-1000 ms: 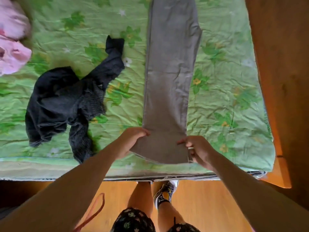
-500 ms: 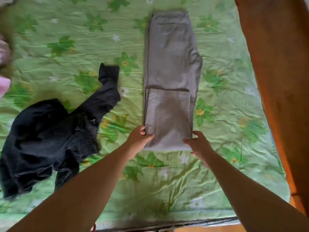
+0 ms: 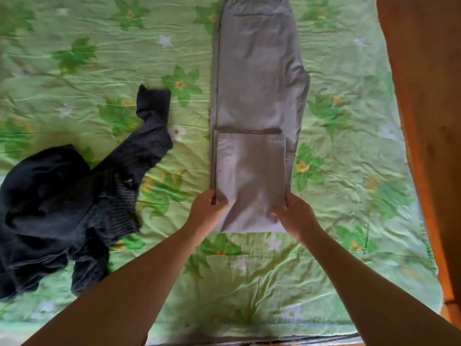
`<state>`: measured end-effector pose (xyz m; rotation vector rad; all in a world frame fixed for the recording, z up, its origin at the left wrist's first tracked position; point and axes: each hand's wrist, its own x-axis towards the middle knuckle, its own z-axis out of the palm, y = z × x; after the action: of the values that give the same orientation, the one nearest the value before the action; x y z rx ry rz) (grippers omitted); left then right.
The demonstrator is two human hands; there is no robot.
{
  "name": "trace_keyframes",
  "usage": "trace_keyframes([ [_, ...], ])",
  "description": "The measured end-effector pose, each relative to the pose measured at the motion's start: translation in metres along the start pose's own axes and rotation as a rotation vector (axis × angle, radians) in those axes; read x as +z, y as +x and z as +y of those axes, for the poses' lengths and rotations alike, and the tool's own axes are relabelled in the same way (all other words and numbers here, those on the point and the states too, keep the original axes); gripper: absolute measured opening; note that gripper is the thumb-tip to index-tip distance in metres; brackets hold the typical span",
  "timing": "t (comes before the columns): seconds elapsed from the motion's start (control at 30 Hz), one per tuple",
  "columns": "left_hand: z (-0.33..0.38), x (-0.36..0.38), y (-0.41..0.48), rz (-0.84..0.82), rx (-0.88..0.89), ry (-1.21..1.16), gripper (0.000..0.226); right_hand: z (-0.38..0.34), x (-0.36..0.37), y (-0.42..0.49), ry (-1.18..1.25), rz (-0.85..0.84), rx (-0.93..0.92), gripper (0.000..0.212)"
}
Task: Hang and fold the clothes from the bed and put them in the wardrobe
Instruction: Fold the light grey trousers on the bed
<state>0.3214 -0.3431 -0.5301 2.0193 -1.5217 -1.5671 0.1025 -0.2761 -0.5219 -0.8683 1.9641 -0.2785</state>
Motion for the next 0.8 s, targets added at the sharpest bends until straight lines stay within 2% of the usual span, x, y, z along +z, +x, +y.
trace_keyframes([
  [0.07, 0.0, 0.001, -0.003, -0.002, 0.032, 0.058, 0.031, 0.009, -0.006, -0.001, -0.166, -0.084, 0.025, 0.024],
  [0.1, 0.0, 0.002, -0.006, 0.014, 0.06, 0.044, 0.032, 0.013, -0.009, -0.003, -0.161, -0.083, 0.017, 0.022],
  [0.17, 0.001, 0.003, -0.011, 0.06, 0.094, -0.003, 0.031, 0.018, -0.015, -0.007, -0.075, -0.019, -0.037, 0.008],
  [0.27, 0.007, 0.006, -0.011, 0.039, 0.054, -0.085, 0.017, 0.012, -0.017, -0.007, 0.129, 0.041, -0.103, 0.017],
  [0.37, 0.006, 0.006, -0.006, -0.035, -0.044, -0.087, 0.012, 0.001, -0.013, -0.003, 0.352, -0.082, 0.035, 0.011],
  [0.47, -0.007, 0.006, 0.0, -0.081, -0.132, -0.037, 0.021, 0.009, -0.009, -0.001, 0.361, -0.214, 0.16, 0.019],
  [0.63, -0.039, 0.004, -0.016, -0.174, -0.223, -0.148, 0.021, 0.027, -0.002, -0.011, 0.445, -0.316, 0.277, 0.021],
  [0.73, -0.057, 0.006, -0.033, -0.351, -0.387, -0.317, 0.024, 0.04, 0.0, -0.025, 0.423, -0.362, 0.332, 0.024],
  [0.8, -0.063, 0.007, -0.039, -0.422, -0.46, -0.34, 0.028, 0.046, 0.001, -0.032, 0.404, -0.381, 0.359, 0.021],
])
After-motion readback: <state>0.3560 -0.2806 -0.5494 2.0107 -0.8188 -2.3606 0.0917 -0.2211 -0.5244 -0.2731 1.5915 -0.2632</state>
